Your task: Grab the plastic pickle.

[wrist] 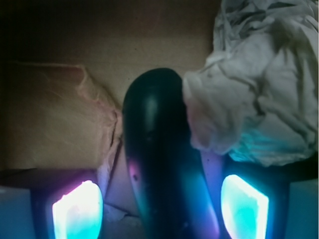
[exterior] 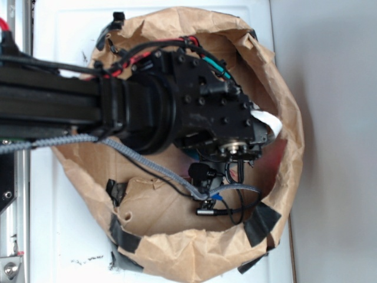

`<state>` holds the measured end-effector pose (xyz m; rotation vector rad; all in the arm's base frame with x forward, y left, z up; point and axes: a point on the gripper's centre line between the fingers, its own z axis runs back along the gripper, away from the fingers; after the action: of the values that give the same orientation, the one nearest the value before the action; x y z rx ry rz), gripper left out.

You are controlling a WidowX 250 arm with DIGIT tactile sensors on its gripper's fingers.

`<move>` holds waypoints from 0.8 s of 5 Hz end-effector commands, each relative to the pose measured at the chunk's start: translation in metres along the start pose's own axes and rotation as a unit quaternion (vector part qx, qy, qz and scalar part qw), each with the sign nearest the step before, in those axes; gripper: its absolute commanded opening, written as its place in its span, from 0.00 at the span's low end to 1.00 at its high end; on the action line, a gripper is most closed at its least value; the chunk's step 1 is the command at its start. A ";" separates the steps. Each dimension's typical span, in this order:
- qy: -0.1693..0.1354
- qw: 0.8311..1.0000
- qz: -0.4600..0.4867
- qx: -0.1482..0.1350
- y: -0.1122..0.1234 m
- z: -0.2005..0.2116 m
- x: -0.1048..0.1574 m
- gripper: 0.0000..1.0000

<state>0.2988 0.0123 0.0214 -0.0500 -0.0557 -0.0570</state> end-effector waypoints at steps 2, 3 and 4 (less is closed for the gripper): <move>-0.058 0.998 -0.013 0.010 -0.002 0.039 0.006 0.00; -0.095 0.995 -0.002 0.005 -0.006 0.072 -0.036 0.00; -0.124 0.992 0.005 -0.016 0.013 0.103 -0.038 0.00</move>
<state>0.2469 0.0295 0.1044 -0.1085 -0.2312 -0.0468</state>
